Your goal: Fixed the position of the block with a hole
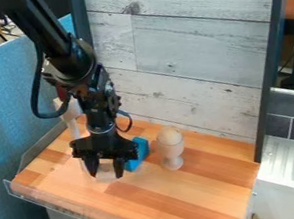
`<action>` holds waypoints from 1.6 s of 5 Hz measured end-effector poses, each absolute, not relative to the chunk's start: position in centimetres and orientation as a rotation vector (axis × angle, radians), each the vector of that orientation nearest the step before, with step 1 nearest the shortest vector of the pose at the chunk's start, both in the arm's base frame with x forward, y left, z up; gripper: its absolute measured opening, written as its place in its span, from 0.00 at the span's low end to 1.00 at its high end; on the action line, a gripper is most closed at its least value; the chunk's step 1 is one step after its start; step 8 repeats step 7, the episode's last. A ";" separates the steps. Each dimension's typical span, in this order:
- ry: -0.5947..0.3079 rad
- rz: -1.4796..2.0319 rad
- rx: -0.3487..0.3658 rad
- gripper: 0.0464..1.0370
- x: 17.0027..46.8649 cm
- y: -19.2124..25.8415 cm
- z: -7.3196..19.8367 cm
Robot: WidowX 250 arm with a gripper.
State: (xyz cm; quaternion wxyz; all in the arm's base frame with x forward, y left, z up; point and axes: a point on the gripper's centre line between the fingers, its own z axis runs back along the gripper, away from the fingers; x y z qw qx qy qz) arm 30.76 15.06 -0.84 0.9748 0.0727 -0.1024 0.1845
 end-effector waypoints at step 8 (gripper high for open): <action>-0.275 -0.071 0.034 0.97 28.6 16.1 -1.9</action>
